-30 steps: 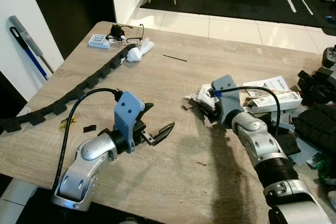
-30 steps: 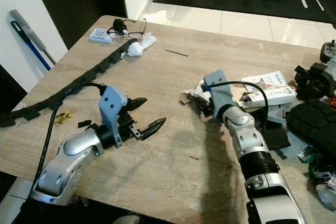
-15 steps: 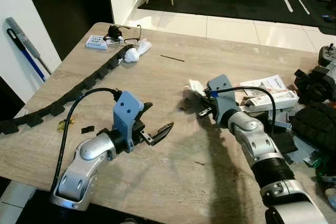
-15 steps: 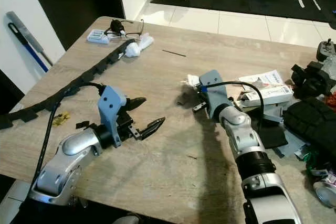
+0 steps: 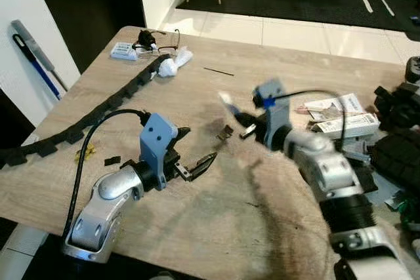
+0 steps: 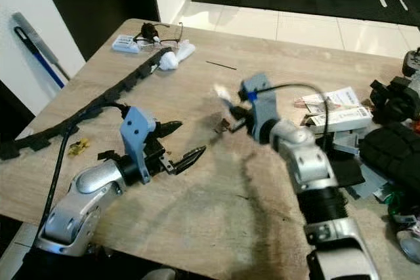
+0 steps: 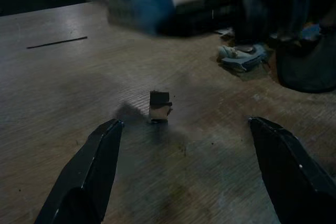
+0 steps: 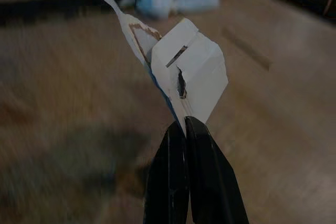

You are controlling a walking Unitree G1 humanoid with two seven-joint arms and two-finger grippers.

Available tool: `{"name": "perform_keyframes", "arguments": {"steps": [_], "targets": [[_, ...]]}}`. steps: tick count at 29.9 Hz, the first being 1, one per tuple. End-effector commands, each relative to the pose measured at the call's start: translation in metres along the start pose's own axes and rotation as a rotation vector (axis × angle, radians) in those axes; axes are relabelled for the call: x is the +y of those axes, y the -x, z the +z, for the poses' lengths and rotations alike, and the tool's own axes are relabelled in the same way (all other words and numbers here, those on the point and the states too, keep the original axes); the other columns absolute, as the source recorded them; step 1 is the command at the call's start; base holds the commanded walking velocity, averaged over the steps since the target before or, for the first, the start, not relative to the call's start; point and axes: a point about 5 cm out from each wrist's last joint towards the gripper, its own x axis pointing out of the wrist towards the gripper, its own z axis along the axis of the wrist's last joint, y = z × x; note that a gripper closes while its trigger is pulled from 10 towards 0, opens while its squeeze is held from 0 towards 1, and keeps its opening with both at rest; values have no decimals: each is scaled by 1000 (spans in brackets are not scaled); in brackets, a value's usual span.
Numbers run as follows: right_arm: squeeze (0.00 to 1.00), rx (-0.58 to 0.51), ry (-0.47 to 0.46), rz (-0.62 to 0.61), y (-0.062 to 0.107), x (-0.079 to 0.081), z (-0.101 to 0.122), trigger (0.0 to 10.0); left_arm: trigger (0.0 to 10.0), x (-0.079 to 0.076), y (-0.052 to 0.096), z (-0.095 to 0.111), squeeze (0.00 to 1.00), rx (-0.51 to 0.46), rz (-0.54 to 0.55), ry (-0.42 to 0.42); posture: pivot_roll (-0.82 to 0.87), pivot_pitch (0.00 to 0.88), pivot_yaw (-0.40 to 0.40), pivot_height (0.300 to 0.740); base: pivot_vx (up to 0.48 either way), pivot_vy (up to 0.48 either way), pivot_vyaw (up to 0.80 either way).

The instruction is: Picking trash to rubbish bin

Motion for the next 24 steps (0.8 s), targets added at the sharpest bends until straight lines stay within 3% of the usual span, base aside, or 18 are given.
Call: {"name": "perform_keyframes", "arguments": {"steps": [1,4,6,7,8,9,10,11,12,13,14,16,17,19,24], "targets": [[0,-19,44,-19,4,-2,8,0,10000,0,1,0,0,-9,10,8,28,177,45,740,0,0,0],[0,-105,111,-51,7,-3,23,0,10000,0,0,1,0,-16,20,12,22,181,40,740,0,0,0],[0,-234,49,-112,10,-4,35,0,10000,4,0,1,0,-19,62,-1,27,176,36,740,0,0,0],[0,-234,49,-112,10,-4,35,0,10000,4,0,1,0,-19,62,-1,27,176,36,740,0,0,0],[0,-289,-5,-164,13,-5,36,0,10000,12,0,-1,0,-8,143,-17,31,176,36,740,0,0,0],[0,-289,-5,-164,13,-5,36,0,10000,12,0,-1,0,-8,143,-17,31,176,36,740,0,0,0],[0,-333,-62,-227,18,-6,33,0,10000,21,1,-1,0,-7,248,-21,25,176,35,740,0,0,0],[0,-333,-62,-227,18,-6,33,0,10000,21,1,-1,0,-7,248,-21,25,176,35,740,0,0,0],[0,-355,-91,-294,23,-7,27,7333,10000,30,3,0,0,-22,356,-13,26,175,30,740,0,0,0],[0,-355,-91,-294,23,-7,27,7333,10000,30,3,0,0,-22,356,-13,26,175,30,740,0,0,0],[0,-359,-105,-351,29,-6,19,10000,10000,40,9,4,0,-51,468,-2,32,169,31,740,0,0,0],[0,-359,-105,-351,29,-6,19,10000,10000,40,9,4,0,-51,468,-2,32,169,31,740,0,0,0],[0,-360,-99,-391,34,-5,11,10000,10000,47,15,5,0,-67,552,5,32,169,31,740,0,0,0],[0,-355,-69,-443,40,-2,-2,10000,10000,53,21,5,0,-70,617,48,29,173,28,740,0,0,0],[0,-379,-30,-472,43,1,-6,10000,10000,56,24,7,0,-74,641,42,31,168,31,740,0,0,0]]}}
